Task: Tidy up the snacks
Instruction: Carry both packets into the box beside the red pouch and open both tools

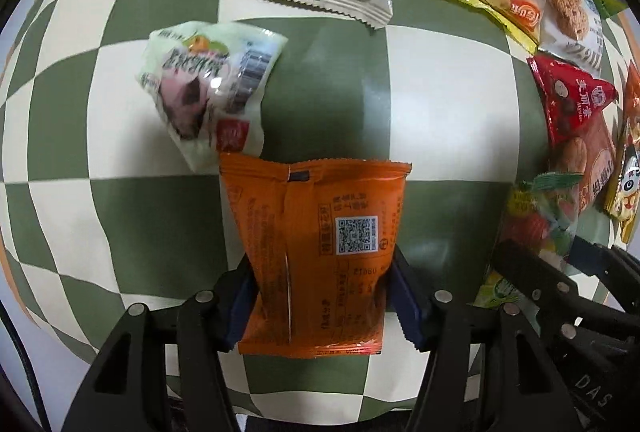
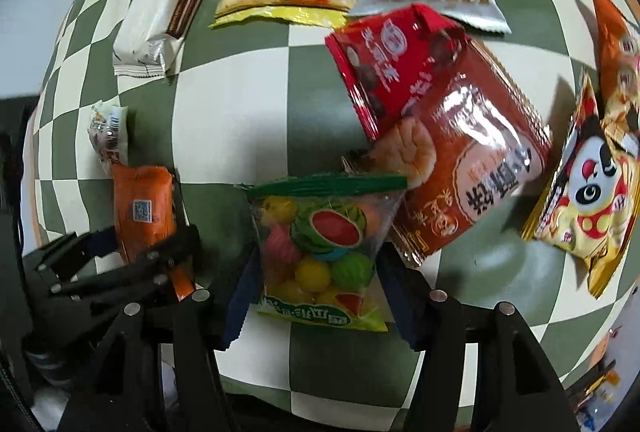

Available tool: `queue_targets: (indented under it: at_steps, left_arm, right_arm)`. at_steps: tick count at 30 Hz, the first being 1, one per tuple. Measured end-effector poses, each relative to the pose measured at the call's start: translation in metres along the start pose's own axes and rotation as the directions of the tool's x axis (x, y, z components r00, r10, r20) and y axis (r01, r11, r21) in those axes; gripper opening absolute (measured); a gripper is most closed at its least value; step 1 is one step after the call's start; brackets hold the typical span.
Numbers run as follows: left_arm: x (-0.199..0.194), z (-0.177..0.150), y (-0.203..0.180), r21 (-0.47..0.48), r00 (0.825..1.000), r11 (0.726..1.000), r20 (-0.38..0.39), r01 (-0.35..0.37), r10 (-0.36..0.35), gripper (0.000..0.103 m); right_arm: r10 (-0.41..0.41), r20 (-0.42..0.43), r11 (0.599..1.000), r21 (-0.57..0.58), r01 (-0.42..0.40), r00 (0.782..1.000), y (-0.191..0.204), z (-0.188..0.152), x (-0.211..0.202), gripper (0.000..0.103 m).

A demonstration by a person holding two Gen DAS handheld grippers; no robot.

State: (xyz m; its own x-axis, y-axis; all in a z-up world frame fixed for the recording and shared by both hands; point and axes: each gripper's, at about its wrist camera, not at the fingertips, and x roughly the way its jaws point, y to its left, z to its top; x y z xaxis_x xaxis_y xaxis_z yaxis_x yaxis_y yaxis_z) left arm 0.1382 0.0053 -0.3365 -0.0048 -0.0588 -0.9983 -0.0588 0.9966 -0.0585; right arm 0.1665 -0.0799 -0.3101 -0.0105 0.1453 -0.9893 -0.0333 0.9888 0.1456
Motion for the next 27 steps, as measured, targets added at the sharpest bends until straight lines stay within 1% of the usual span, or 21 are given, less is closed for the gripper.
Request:
queue_targets:
  at_steps: [3, 5, 6, 7, 8, 10, 11, 13, 14, 15, 16, 17, 21, 24, 25, 26, 27]
  left_arm:
    - [0.000, -0.010, -0.005, -0.006, 1.000, 1.000, 0.021, -0.001, 0.001, 0.054]
    - [-0.003, -0.018, 0.002, -0.010, 1.000, 1.000, 0.031, 0.000, 0.000, 0.052]
    - [-0.005, -0.021, 0.000, -0.010, 0.999, 1.000, 0.035, 0.000, 0.001, 0.050]
    - [-0.008, -0.017, 0.006, -0.008, 0.999, 1.000, 0.037, 0.000, 0.001, 0.050]
    - [-0.014, -0.018, 0.007, -0.005, 0.999, 1.000, 0.038, 0.001, -0.001, 0.050]
    - [-0.017, -0.024, 0.003, 0.008, 0.999, 1.000, 0.031, 0.008, -0.008, 0.049]
    - [-0.011, -0.017, 0.012, 0.009, 0.999, 1.000, 0.033, 0.013, -0.013, 0.049]
    - [-0.017, -0.023, 0.010, 0.012, 0.999, 1.000, 0.032, 0.023, -0.023, 0.049]
    - [-0.032, -0.016, 0.020, 0.011, 0.999, 1.000, 0.032, 0.026, -0.026, 0.049]
    - [-0.038, -0.019, 0.020, 0.010, 0.999, 0.999, 0.039, 0.032, -0.033, 0.049]
    - [-0.051, -0.017, 0.027, 0.011, 0.998, 0.999, 0.043, 0.034, -0.035, 0.049]
    - [-0.063, -0.021, 0.038, 0.011, 0.998, 0.999, 0.048, 0.040, -0.040, 0.049]
    - [-0.100, -0.022, 0.043, 0.014, 0.992, 0.997, 0.102, 0.070, -0.071, 0.049]
    - [-0.133, -0.013, 0.037, 0.028, 0.982, 0.994, 0.152, 0.104, -0.107, 0.049]
    - [-0.149, -0.009, 0.033, 0.037, 0.976, 0.992, 0.177, 0.121, -0.126, 0.049]
    - [-0.157, -0.005, 0.031, 0.042, 0.972, 0.990, 0.190, 0.131, -0.137, 0.049]
    - [-0.173, 0.001, 0.027, 0.052, 0.964, 0.987, 0.214, 0.152, -0.160, 0.049]
  right_arm:
    - [-0.015, -0.003, 1.000, -0.003, 0.015, 1.000, 0.002, -0.006, -0.001, 0.063]
    - [-0.031, 0.007, 0.999, -0.013, 0.031, 0.999, 0.003, -0.007, -0.001, 0.062]
    - [-0.041, 0.016, 0.999, -0.020, 0.041, 0.999, 0.005, -0.009, -0.003, 0.059]
    - [-0.055, 0.027, 0.998, -0.027, 0.055, 0.998, 0.007, -0.011, -0.003, 0.056]
    - [-0.055, 0.037, 0.998, -0.034, 0.056, 0.998, 0.011, -0.020, -0.005, 0.055]
    - [-0.044, 0.051, 0.998, -0.031, 0.046, 0.998, 0.009, -0.025, -0.009, 0.054]
    - [-0.034, 0.056, 0.999, -0.025, 0.036, 0.998, 0.008, -0.029, -0.013, 0.053]
    - [-0.005, 0.071, 1.000, -0.012, 0.006, 0.997, 0.004, -0.035, -0.022, 0.053]
    - [0.004, 0.075, 1.000, -0.011, -0.003, 0.997, -0.001, -0.035, -0.025, 0.053]
    - [0.014, 0.083, 1.000, -0.009, -0.013, 0.996, 0.001, -0.046, -0.032, 0.053]
    - [0.026, 0.093, 1.000, -0.011, -0.025, 0.995, -0.001, -0.048, -0.040, 0.053]
    - [0.033, 0.097, 0.999, -0.015, -0.032, 0.995, -0.012, -0.045, -0.050, 0.053]
    - [0.084, 0.123, 0.996, -0.016, -0.082, 0.989, -0.025, -0.046, -0.075, 0.053]
    - [0.122, 0.153, 0.992, -0.014, -0.122, 0.981, -0.033, -0.045, -0.098, 0.053]
    - [0.140, 0.168, 0.990, -0.013, -0.140, 0.976, -0.036, -0.043, -0.110, 0.053]
    - [0.151, 0.178, 0.988, -0.013, -0.151, 0.972, -0.039, -0.041, -0.117, 0.053]
    - [0.163, 0.191, 0.987, -0.012, -0.163, 0.968, -0.040, -0.039, -0.126, 0.053]
